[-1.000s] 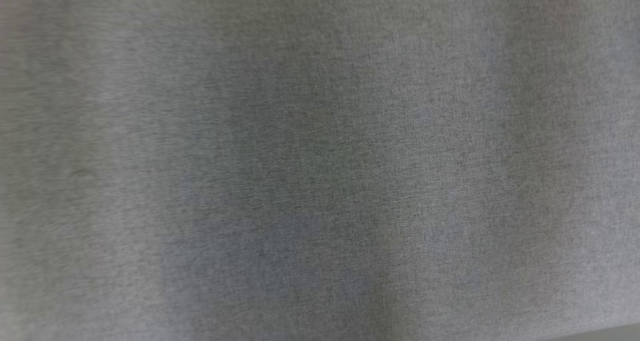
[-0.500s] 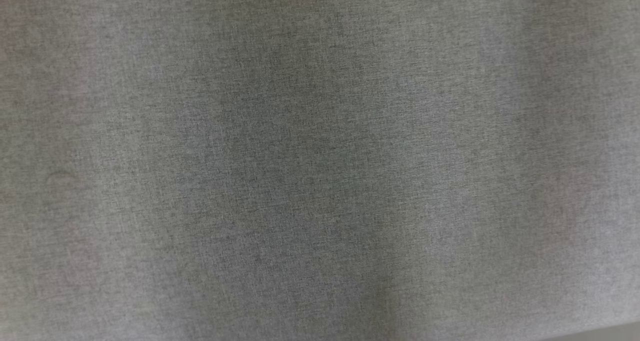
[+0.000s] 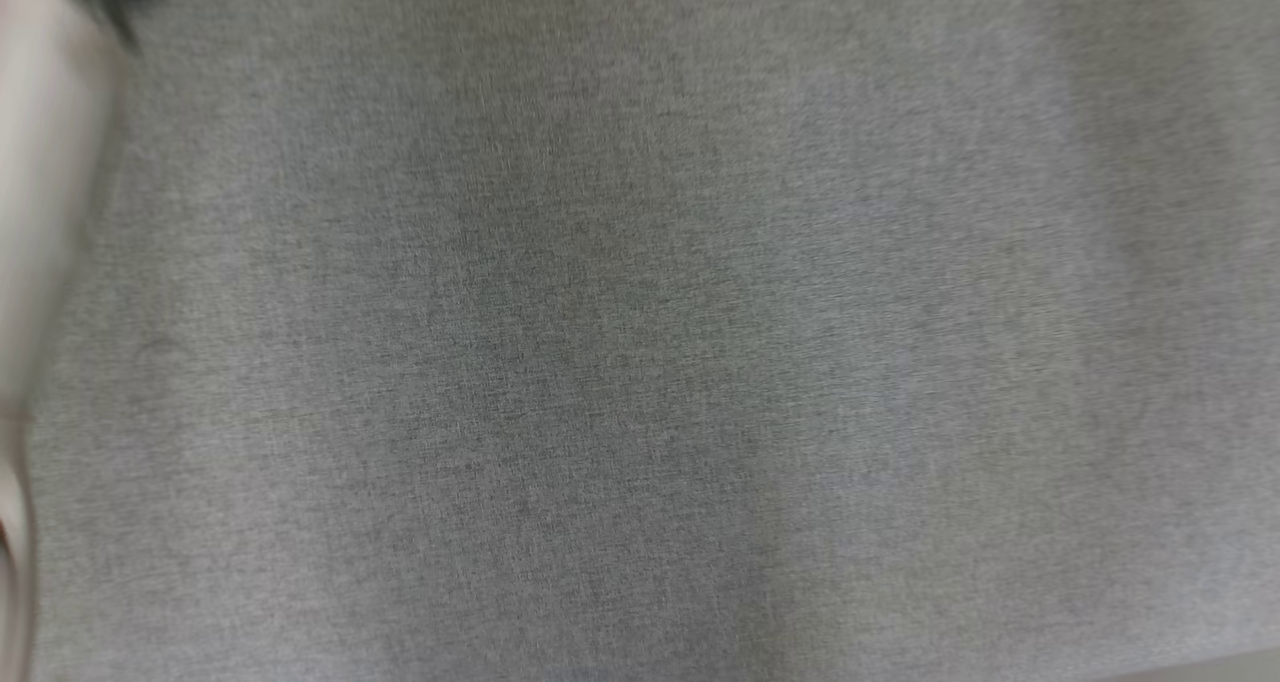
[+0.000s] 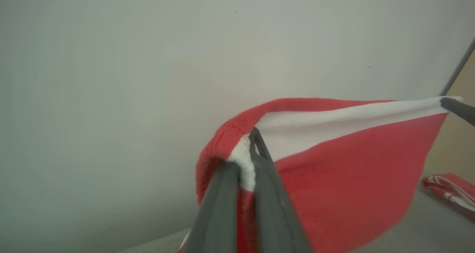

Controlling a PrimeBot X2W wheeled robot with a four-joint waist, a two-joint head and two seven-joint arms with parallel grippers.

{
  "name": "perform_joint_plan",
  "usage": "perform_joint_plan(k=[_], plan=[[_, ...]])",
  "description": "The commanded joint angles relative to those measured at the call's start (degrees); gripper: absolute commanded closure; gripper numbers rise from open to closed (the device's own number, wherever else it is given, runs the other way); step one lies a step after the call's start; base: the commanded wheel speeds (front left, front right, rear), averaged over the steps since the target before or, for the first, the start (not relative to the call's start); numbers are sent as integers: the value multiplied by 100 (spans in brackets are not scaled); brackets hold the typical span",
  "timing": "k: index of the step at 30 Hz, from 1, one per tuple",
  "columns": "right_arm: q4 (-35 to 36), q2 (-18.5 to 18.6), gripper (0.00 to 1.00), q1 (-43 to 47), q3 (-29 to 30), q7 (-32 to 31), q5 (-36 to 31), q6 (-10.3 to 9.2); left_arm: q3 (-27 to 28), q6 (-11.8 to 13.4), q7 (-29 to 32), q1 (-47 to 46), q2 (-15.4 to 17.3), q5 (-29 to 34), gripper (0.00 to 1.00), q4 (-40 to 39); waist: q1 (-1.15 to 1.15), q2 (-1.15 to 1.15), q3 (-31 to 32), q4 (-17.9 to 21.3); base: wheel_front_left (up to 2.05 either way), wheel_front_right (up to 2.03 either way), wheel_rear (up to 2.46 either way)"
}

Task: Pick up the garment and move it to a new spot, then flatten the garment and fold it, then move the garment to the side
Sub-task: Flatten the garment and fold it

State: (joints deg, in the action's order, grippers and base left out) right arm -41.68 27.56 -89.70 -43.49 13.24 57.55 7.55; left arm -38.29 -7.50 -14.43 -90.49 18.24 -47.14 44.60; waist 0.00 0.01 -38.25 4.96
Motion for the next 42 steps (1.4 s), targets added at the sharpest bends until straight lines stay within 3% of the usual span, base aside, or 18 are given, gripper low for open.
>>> perform_joint_plan(k=[1,10,17,28,35,42], plan=[[279,186,100,426,-85,80,92,-16,38,21,-51,564,127,-83,100,-258,0,-1,270,35,0,0,0],[1803,932,100,2750,-164,193,319,-16,556,650,-76,3703,313,342,100,-2613,0,-1,942,53,0,0,0],[2416,1184,100,4201,-113,197,205,-16,722,913,-78,5358,336,634,100,-3723,0,-1,1393,82,0,0,0],[3081,1417,100,6322,289,188,227,-16,780,863,-79,7479,213,898,100,-4309,0,-1,2217,53,0,0,0],[3507,1248,100,8045,894,59,204,-16,949,702,-79,8479,31,1153,100,-4302,0,-1,2652,-72,0,0,0],[3900,894,100,9010,1717,-224,-83,-16,1140,594,-79,8927,-141,1366,100,-4322,0,-1,2842,-116,0,0,0]])
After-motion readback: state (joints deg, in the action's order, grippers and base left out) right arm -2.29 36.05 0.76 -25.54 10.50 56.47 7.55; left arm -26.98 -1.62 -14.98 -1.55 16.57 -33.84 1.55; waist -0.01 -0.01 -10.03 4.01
